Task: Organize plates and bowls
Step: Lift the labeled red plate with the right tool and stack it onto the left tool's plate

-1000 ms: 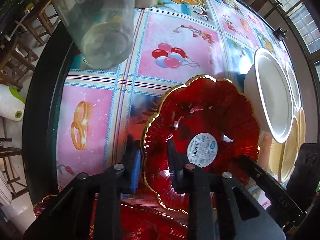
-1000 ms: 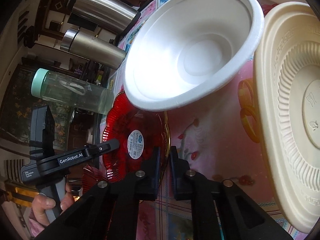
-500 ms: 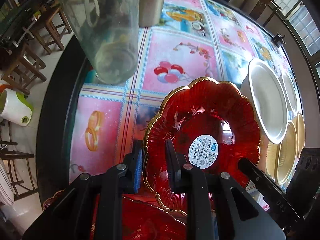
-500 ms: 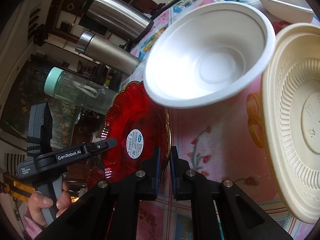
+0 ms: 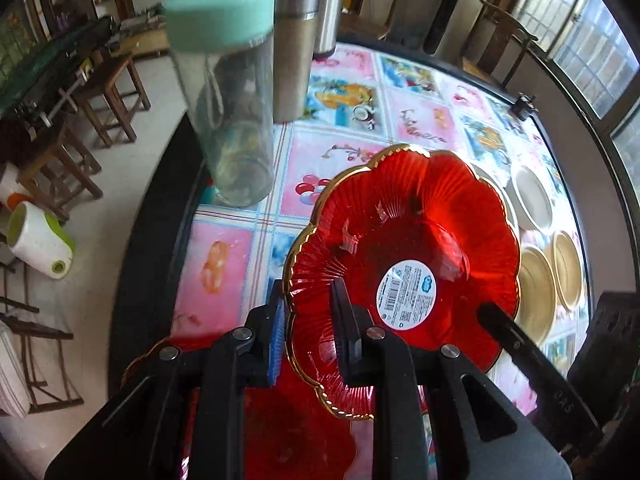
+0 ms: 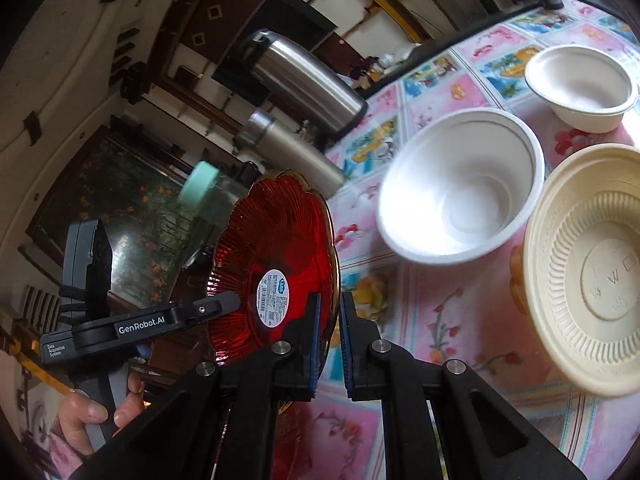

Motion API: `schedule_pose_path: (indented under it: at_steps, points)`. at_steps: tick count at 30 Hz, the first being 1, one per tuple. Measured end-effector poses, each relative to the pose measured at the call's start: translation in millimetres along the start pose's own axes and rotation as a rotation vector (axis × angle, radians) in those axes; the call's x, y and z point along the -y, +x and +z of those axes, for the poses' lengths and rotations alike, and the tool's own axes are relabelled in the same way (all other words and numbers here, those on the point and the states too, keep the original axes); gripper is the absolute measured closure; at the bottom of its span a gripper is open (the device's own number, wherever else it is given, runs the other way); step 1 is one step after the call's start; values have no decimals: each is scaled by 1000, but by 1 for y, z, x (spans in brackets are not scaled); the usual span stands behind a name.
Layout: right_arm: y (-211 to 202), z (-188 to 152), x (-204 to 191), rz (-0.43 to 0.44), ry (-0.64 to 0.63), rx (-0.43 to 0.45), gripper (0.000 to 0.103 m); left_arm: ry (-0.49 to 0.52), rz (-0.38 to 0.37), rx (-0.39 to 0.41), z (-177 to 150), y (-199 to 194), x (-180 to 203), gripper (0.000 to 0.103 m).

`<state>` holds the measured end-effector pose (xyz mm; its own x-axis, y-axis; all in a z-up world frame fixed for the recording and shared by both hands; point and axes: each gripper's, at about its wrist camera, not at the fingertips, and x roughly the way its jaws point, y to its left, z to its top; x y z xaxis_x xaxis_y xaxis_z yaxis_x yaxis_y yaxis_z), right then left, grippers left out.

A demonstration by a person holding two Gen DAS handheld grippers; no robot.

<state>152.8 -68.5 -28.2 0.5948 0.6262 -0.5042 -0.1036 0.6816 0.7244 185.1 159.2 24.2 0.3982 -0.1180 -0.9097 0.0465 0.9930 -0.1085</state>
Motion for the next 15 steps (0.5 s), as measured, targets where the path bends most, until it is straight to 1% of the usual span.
schedule_pose_path:
  at_steps: [3, 7, 11, 12, 15]
  points:
    - [-11, -13, -18, 21, -26, -15, 94, 5, 22, 35, -22, -26, -5, 85]
    - [-14, -39, -45, 25, -80, -67, 94, -2, 64, 47, -55, -46, -22, 84]
    - [2, -67, -69, 25, -132, -142, 94, -31, 94, 38, -89, -56, -48, 84]
    - [7, -73, -72, 20, -143, -158, 94, -38, 111, 29, -99, -56, -56, 84]
    - [26, -96, -79, -14, -174, -217, 94, -54, 137, -3, -115, -48, -71, 84]
